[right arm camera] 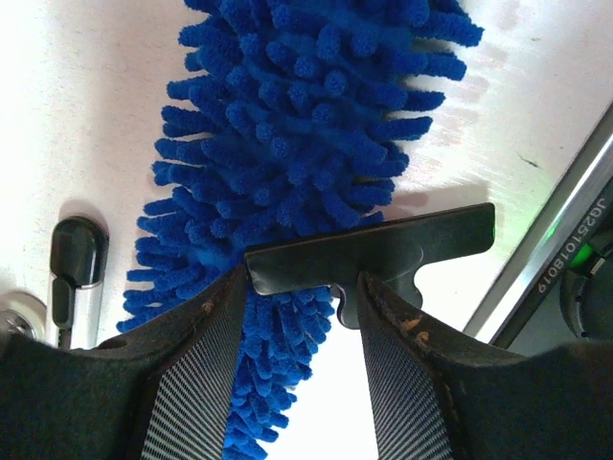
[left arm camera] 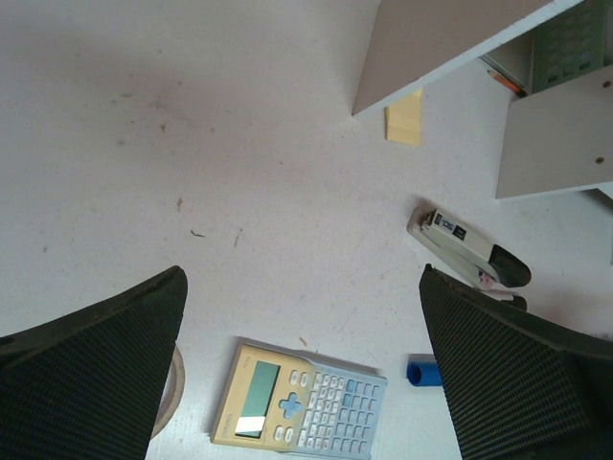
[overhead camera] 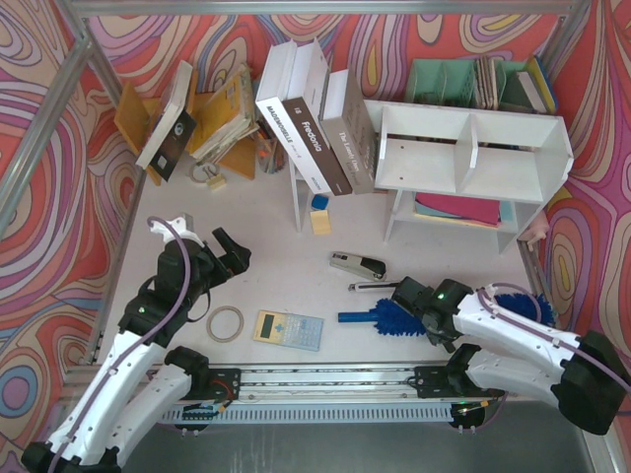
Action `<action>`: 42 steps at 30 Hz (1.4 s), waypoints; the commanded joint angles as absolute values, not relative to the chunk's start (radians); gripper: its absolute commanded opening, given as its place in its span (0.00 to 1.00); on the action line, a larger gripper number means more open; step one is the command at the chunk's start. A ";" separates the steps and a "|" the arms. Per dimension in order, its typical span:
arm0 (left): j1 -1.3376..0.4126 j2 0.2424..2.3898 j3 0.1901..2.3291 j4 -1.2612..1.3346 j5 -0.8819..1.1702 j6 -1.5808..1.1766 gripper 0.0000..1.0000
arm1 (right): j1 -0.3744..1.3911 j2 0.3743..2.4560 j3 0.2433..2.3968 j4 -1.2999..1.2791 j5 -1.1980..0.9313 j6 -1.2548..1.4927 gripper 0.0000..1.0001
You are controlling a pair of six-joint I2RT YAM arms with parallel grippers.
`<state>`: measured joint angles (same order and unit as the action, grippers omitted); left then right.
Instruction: Dust the bookshelf with a duster
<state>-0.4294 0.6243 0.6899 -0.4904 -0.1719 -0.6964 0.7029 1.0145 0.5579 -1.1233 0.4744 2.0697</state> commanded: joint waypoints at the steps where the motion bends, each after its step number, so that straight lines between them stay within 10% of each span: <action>1: -0.431 0.641 0.674 -0.433 -0.083 -0.687 0.98 | 0.695 0.999 0.569 -1.101 0.558 2.142 0.51; 12: -0.661 0.830 0.749 -0.333 -0.022 -0.613 0.98 | 0.693 0.988 0.844 -1.218 0.724 1.844 0.64; 22: -1.063 1.121 0.819 -0.099 -0.090 -0.438 0.98 | 0.693 0.721 0.834 -0.769 0.775 1.093 0.67; 42: -1.276 1.597 0.949 0.323 0.075 -0.128 0.92 | 0.693 0.657 0.931 -0.691 0.693 0.900 0.67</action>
